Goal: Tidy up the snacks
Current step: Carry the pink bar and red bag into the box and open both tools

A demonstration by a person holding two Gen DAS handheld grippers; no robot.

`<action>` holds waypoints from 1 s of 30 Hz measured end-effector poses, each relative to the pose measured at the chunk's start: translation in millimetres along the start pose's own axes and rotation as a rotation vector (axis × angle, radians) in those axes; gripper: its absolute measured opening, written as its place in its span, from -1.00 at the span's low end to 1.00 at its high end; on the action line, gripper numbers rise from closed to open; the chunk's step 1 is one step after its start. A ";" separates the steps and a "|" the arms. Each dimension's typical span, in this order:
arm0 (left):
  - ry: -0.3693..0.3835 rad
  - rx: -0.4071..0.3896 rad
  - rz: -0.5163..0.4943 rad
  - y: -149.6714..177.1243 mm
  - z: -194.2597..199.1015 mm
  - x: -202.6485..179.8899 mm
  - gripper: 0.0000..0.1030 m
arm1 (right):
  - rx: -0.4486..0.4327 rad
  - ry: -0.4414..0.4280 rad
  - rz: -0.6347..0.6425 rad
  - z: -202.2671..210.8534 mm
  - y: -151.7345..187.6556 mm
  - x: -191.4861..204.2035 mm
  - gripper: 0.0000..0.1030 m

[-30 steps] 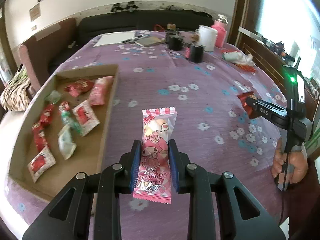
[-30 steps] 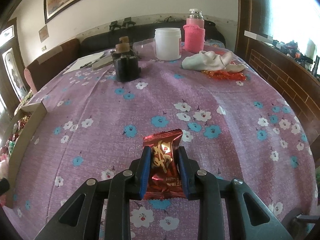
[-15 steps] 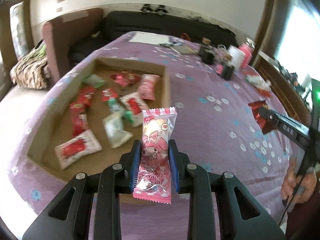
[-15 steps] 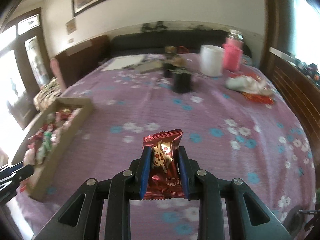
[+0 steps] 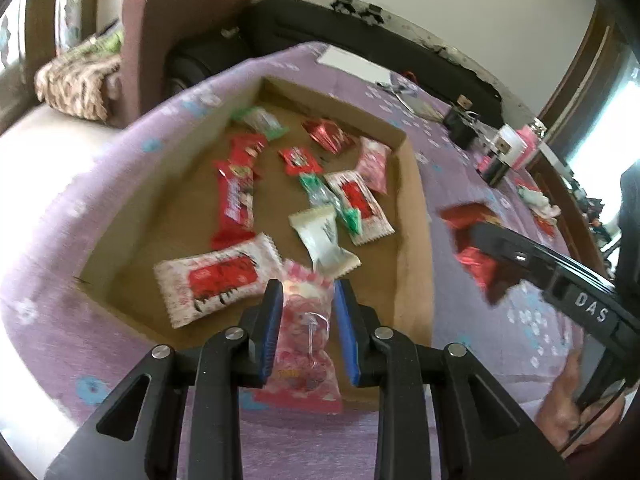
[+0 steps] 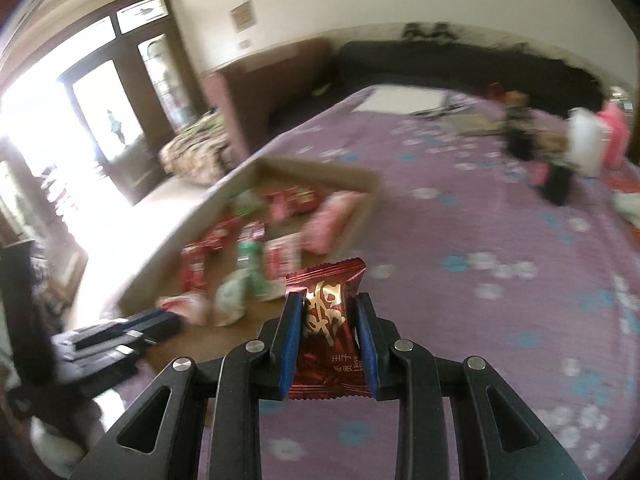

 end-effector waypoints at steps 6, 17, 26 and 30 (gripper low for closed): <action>0.013 0.004 0.042 -4.7 -4.7 8.7 -0.53 | 0.062 -0.023 0.038 -39.3 -0.9 29.9 -0.48; 0.043 -0.092 0.140 -21.0 25.9 34.0 -0.02 | 0.176 0.017 0.091 -95.2 5.3 48.3 -0.48; -0.020 -0.094 0.120 -17.7 23.6 40.8 -0.02 | 0.165 -0.008 0.087 -102.8 -2.8 49.9 -0.44; -0.109 -0.129 0.085 -17.9 26.0 38.7 0.05 | 0.091 0.009 0.104 -74.5 -8.0 50.3 -0.07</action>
Point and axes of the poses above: each gripper's, at about its wrist camera, not at the fingertips, and z roughly against the way its jaws point, x to its left, y to its underside, the point moved 9 cm from there along -z, roughly the way its jaws point, and after that the axes turned 10 degrees about -y, right-handed, at the moved point
